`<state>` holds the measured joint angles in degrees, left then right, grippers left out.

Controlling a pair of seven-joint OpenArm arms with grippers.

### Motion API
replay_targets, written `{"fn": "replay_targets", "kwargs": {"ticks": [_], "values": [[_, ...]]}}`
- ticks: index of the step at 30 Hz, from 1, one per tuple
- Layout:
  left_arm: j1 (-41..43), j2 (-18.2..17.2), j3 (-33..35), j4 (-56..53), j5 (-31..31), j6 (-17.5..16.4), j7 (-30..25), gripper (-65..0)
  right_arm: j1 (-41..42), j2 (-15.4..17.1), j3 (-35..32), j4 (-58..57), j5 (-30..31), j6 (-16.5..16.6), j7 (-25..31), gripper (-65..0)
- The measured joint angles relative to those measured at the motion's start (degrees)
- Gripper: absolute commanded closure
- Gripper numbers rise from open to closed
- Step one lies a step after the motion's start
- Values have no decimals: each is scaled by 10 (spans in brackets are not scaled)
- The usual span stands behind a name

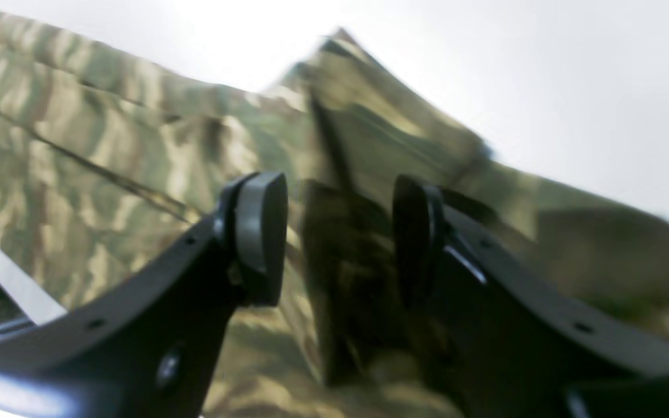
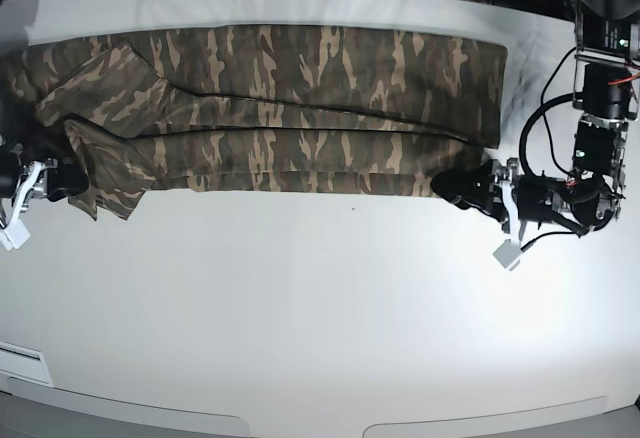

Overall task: Fold the T-shirt properly
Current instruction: 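Lower the hem onto the shirt and slide the right gripper inward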

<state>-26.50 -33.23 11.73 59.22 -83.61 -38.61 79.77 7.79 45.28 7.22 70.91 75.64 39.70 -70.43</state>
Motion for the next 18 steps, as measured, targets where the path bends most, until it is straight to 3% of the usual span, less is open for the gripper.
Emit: {"fn": "replay_targets", "kwargs": {"ticks": [5,9,11,13,16,18], "values": [[0,-1,0,0,0,0,0,-356,0,-24,0,0,-12,0,5,-318],[0,-1,0,0,0,0,0,-356,0,-39,0,0,-99,0,61,-310],[0,-1,0,0,0,0,0,-356,0,-44,0,0,-118,0,84,-214],[0,-1,0,0,0,0,0,-356,0,-44,0,0,-118,0,87,-18],[0,-1,0,0,0,0,0,-356,0,-40,0,-1,-80,0,61,0],[0,-1,0,0,0,0,0,-356,0,-40,0,0,-1,0,20,0]]}}
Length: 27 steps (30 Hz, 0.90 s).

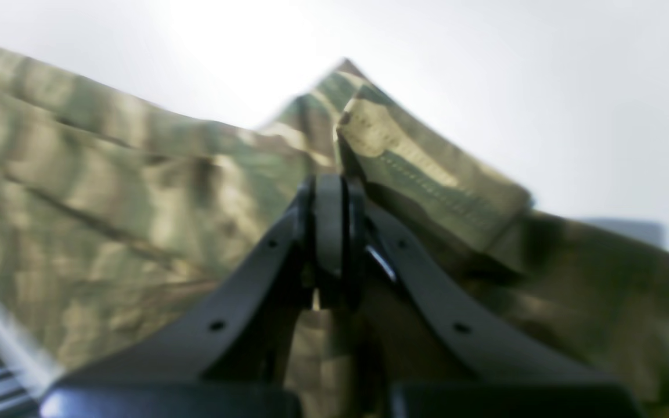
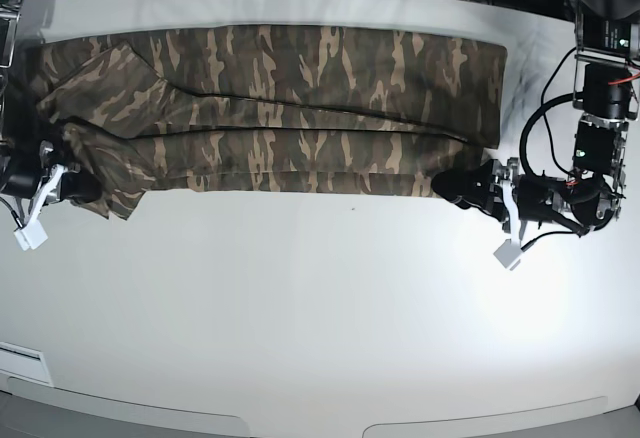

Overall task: Fold the T-shirt properly
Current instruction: 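Lower the hem onto the shirt and slide the right gripper inward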

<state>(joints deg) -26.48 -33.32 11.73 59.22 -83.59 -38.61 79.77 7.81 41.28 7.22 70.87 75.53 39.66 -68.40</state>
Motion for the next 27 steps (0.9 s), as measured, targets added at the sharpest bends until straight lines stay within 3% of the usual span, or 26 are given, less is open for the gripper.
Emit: {"fn": "replay_targets", "kwargs": {"ticks": [2,4,11,19,27], "values": [[0,0,0,0,0,0,0,-356,1,0,0,6,75,0,-67,0],[0,-2,0,0,0,0,0,-356,2,0,0,23,82,1,-126,0],[0,-2,0,0,0,0,0,-356,-18,3,0,104,79,3,-124,0],[0,-2,-1,0,0,0,2,-356,-93,31,3,267,76,2,-125,0],[0,-2,-1,0,0,0,2,-356,-167,37,14,397,85,3,-125,0]]}}
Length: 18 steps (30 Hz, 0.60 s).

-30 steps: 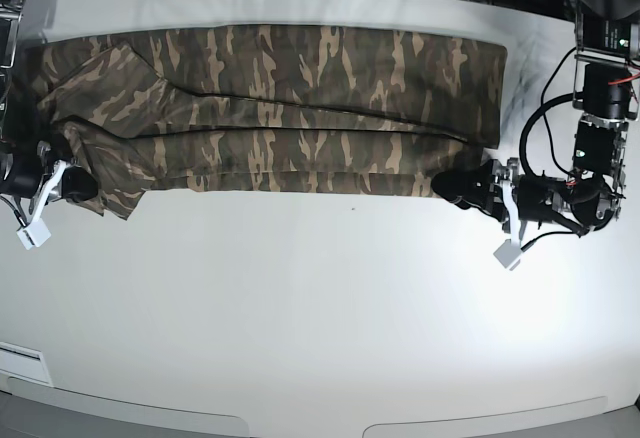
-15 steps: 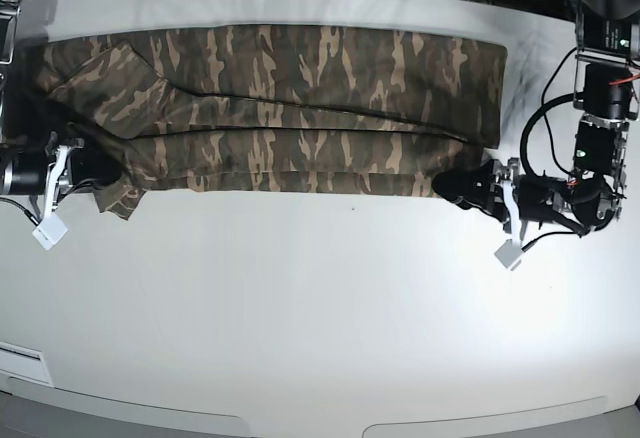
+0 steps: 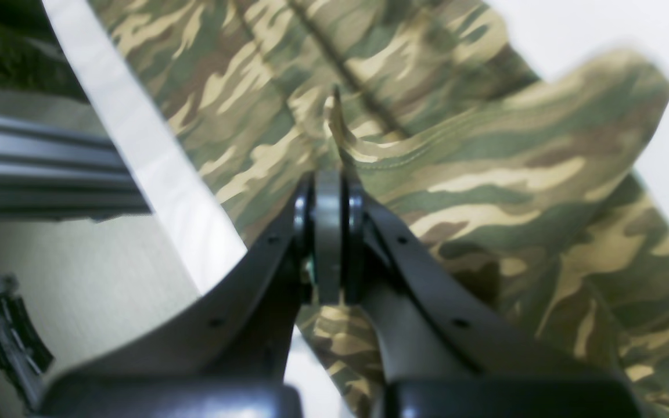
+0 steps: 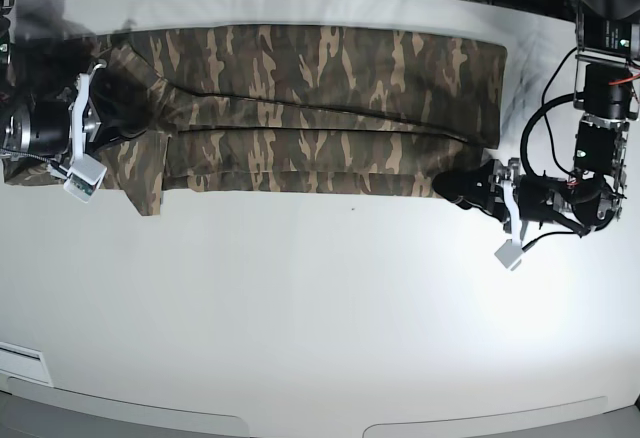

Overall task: Fold the T-shirt properly
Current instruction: 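Lower the hem onto the shirt and slide the right gripper inward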

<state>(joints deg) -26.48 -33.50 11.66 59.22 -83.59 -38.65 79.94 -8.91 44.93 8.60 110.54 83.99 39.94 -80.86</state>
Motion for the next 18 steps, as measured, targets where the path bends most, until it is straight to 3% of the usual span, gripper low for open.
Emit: {"fn": "replay_targets", "kwargs": {"ticks": [10,18], "values": [[0,0,0,0,0,0,0,-356,-43,21,0,-15,1,0,2,0],[0,0,0,0,0,0,0,-356,-46,60,0,-51,0,0,2,0]]}}
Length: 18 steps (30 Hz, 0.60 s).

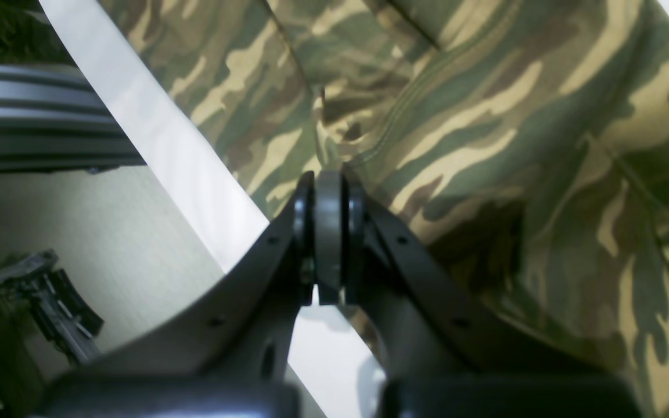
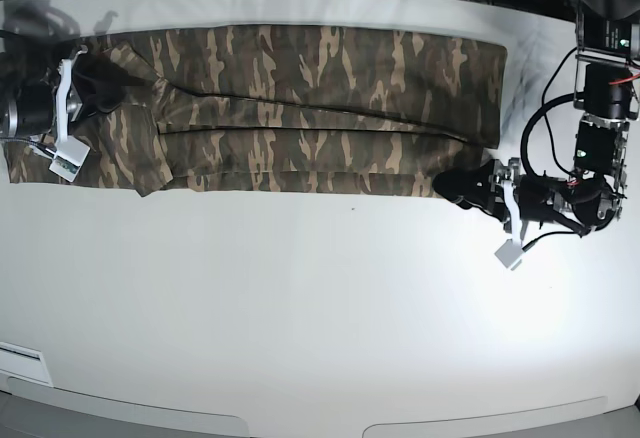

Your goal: Fold the T-shirt properly

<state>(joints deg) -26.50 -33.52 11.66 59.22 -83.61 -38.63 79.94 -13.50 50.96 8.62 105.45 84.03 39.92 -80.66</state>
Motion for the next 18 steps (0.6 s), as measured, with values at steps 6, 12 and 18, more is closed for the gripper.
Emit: {"fn": "replay_targets", "kwargs": {"ticks": [6,12,18], "values": [[0,0,0,0,0,0,0,-356,-12,15,0,0,-12,0,3,0],[0,0,0,0,0,0,0,-356,-82,14,0,-1,-106,0,2,0],[0,0,0,0,0,0,0,-356,-83,14,0,-1,-237,0,40,0]]}}
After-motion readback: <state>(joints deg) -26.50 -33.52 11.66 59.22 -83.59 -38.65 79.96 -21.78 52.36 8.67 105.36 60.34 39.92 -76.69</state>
